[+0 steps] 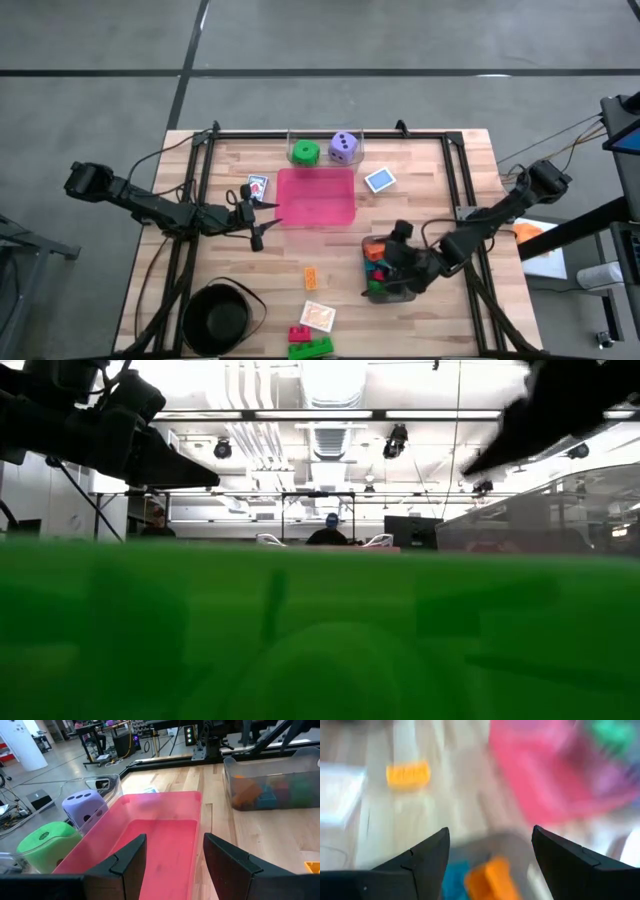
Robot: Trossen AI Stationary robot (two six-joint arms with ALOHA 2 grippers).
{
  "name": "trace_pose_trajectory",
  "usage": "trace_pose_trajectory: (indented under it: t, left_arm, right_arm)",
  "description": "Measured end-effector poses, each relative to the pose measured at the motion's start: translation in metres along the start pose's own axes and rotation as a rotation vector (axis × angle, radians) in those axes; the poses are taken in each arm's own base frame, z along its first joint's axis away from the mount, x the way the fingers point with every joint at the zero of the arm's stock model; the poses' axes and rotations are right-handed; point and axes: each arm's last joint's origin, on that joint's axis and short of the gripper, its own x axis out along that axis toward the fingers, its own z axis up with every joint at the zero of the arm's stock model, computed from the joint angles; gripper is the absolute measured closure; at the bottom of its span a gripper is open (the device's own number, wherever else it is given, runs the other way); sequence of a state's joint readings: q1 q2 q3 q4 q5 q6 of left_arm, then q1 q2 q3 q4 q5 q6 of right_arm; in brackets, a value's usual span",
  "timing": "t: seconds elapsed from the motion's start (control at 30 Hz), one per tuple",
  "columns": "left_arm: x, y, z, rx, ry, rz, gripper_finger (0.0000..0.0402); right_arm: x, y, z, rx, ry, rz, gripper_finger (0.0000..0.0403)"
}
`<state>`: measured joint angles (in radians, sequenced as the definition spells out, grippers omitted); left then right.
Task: Pick & Place Toys
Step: Put the big yellow game piece into the black bin
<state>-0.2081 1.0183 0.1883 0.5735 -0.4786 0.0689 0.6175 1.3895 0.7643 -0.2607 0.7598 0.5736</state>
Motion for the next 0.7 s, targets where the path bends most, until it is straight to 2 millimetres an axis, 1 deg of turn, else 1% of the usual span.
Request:
trace_pose_trajectory:
  t: [0.07, 0.17, 0.27, 0.37, 0.47, 0.53, 0.7]
  left_arm:
    - [0.0, 0.0, 0.0, 0.0, -0.001, 0.0, 0.0204]
    - [0.0, 0.0, 0.0, -0.001, -0.001, 0.0, 0.0204]
    - [0.0, 0.0, 0.0, -0.001, -0.002, 0.0, 0.0204]
    - [0.0, 0.0, 0.001, -0.003, -0.005, 0.0, 0.0204]
    - [0.0, 0.0, 0.001, -0.003, -0.005, 0.0, 0.0204]
    - [0.0, 0.0, 0.001, -0.003, -0.005, 0.0, 0.0204]
    - [0.0, 0.0, 0.001, -0.003, -0.005, 0.0, 0.0204]
  right_arm:
    - [-0.003, 0.005, 0.006, -0.023, -0.097, -0.028, 0.0122]
    - [-0.002, 0.013, 0.015, -0.047, -0.228, 0.009, 0.0121]
    - [0.001, 0.02, 0.021, -0.066, -0.359, 0.122, 0.0121]
    - [0.003, 0.019, 0.024, -0.078, -0.501, 0.252, 0.0121]
    - [0.002, 0.011, 0.021, -0.087, -0.613, 0.318, 0.0121]
    - [0.0, 0.002, 0.015, -0.087, -0.653, 0.32, 0.0121]
    - [0.001, -0.026, -0.004, -0.054, -0.642, 0.289, 0.0121]
